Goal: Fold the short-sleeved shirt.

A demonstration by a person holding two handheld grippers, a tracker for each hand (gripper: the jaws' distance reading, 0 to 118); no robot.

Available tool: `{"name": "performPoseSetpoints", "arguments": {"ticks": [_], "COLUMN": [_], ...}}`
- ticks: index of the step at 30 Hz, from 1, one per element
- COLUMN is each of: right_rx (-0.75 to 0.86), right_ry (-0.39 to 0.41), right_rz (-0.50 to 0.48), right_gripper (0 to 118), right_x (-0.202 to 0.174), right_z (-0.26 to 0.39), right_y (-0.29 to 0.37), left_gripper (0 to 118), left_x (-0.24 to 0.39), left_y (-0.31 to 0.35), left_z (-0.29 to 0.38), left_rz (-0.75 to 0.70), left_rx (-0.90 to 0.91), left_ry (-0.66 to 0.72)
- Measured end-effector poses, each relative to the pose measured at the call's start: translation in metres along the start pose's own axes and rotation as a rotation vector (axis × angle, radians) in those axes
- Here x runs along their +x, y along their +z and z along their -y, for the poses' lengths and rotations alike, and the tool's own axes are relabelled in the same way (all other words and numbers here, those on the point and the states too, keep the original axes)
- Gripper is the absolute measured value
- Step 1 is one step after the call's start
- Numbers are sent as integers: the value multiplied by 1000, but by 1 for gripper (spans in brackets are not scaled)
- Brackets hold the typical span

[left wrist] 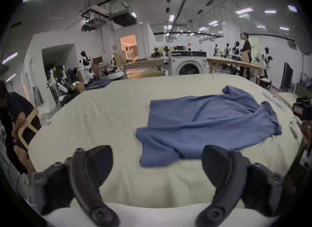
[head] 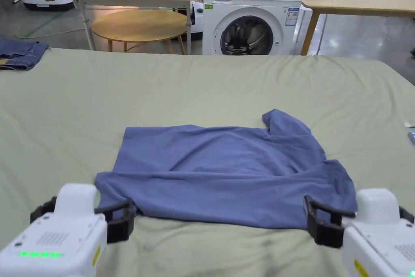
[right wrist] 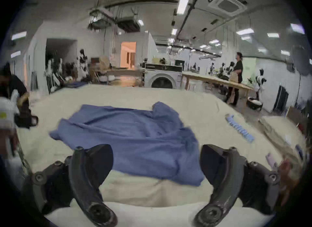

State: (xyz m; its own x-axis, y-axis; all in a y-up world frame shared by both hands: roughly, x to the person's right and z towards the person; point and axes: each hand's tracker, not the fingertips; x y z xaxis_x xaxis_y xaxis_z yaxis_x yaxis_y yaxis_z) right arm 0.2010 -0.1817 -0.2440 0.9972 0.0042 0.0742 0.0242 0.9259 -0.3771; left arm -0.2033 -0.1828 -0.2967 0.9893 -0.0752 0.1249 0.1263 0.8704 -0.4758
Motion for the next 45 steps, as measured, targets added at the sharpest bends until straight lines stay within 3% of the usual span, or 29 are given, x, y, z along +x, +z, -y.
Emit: {"name": "performPoseSetpoints", "arguments": {"ticks": [1,2,3,4,5,7,14,15,17,18,21,28,29,31,34,37,38,39,41,42,43,44,45], "right_rx": [-9,-12,-10,-9,-1,-27,-34,-35,-34,-34,-37,-94,-100,-134,-150,-316,-329,-335,-392,-422,-466,-483,-418], "right_ry": [-23,-22,-19,-20,-17,-18,-24,-22,-12,-11,-6,-28,-34,-42,-59,-45,-54,-63,-54,-48,-68,-97,-168], "right_rz": [-10,-5,3,3,17,-5,-10,-8,0,2,18,108,123,152,159,174,152,122,151,142,115,67,-13], "right_gripper": [102,88,68,39,0,0,0,0,0,0,0,0,0,0,5,109,118,115,114,105,82,35,8], "right_x": [-3,-7,-11,-14,-16,-14,-13,-11,-11,-8,-2,30,36,49,68,81,84,86,87,88,90,95,93], "right_z": [10,17,24,29,34,34,35,34,34,33,34,34,34,32,32,33,35,37,43,46,48,48,45], "right_y": [9,15,21,19,20,20,22,21,26,25,24,6,1,-14,-42,-90,-101,-111,-132,-140,-145,-145,-137], "left_gripper": [96,72,22,0,0,0,0,16,95,116,111,107,89,42,7,6,6,6,6,6,5,5,5], "left_x": [1,-4,-4,-5,-8,-13,-29,-31,-32,-32,-31,-22,-21,-18,-8,-3,-7,-10,-14,-17,-18,-19,-20], "left_y": [9,0,3,4,4,-5,-33,-41,-59,-68,-94,-159,-167,-175,-160,-152,-154,-152,-149,-152,-151,-149,-146], "left_z": [11,24,33,40,43,48,37,34,21,15,2,-2,1,8,1,-3,-4,-6,-8,-8,-8,-9,-9], "left_rz": [6,11,8,-11,-16,31,38,18,-5,7,12,-55,-48,25,20,6,6,5,5,11,15,15,24], "left_rx": [-2,-20,-35,-45,-42,-133,-144,-130,-171,-236,-272,-350,-377,-421,-382,-358,-357,-345,-341,-343,-342,-340,-340], "left_ry": [10,20,34,45,46,77,93,102,75,80,94,-17,-32,-38,-76,-107,-105,-100,-94,-88,-87,-89,-90]}}
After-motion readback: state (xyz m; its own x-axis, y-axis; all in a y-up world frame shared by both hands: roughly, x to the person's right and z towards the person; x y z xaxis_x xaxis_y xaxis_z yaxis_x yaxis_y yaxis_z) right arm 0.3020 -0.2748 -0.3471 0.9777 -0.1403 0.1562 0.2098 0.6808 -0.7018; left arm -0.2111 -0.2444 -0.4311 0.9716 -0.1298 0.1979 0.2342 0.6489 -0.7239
